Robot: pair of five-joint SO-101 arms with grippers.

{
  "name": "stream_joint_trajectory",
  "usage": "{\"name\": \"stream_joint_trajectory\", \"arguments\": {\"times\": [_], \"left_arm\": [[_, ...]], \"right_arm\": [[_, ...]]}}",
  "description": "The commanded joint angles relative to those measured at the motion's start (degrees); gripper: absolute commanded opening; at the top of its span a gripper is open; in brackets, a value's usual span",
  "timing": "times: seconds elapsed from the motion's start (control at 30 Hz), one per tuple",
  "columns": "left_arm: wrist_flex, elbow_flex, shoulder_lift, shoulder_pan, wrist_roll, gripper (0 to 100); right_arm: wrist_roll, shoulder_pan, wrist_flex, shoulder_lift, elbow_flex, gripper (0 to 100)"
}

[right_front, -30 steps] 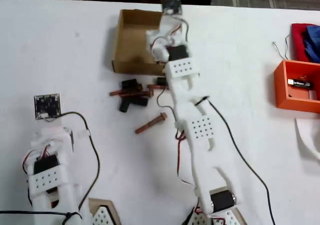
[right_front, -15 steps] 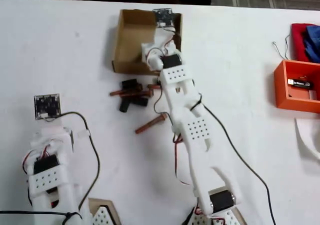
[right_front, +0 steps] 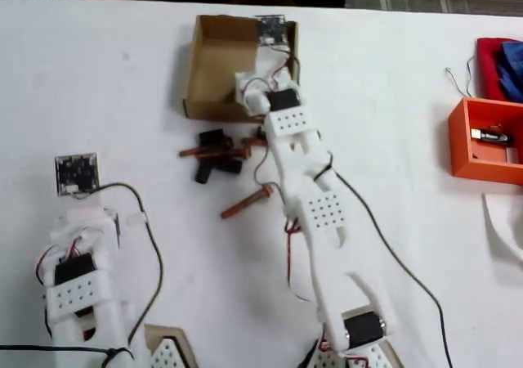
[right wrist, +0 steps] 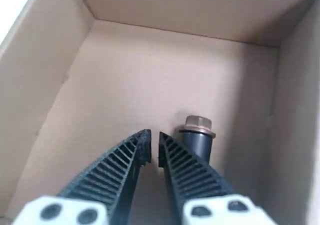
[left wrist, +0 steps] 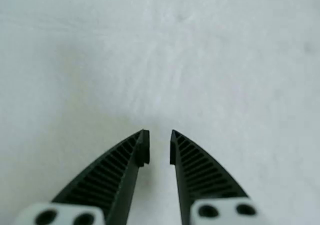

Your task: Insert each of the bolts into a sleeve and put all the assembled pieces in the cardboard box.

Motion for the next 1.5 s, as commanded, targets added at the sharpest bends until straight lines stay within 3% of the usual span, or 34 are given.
{"name": "stream_joint_trajectory", "arguments": {"times": [0.0, 0.53, 0.67, 0.8, 1.03, 1.23, 1.47], "left_arm": [[-0.88, -0.22, -0.35, 0.62, -0.62, 10], [-0.79, -0.22, -0.44, 0.62, -0.62, 10], [-0.88, -0.22, -0.44, 0.62, -0.62, 10], [-0.97, -0.22, -0.44, 0.62, -0.62, 10], [-1.05, -0.22, -0.35, 0.62, -0.62, 10], [-1.05, -0.22, -0.35, 0.62, -0.62, 10], [-1.05, -0.22, -0.35, 0.62, -0.62, 10]], "right_arm": [[0.09, 1.80, 0.40, -1.10, -0.79, 2.1], [0.62, 2.42, 0.48, -7.16, -7.56, 2.1], [6.07, 2.42, 2.86, -14.20, -8.53, 2.1], [7.12, 2.68, 9.89, -21.58, -8.70, 2.1], [7.30, 1.80, 32.40, -33.71, -8.35, 2.9], [7.30, -1.54, 47.60, -35.38, -8.70, 12.6], [7.30, -3.82, 49.27, -36.53, -7.47, 12.7]]}}
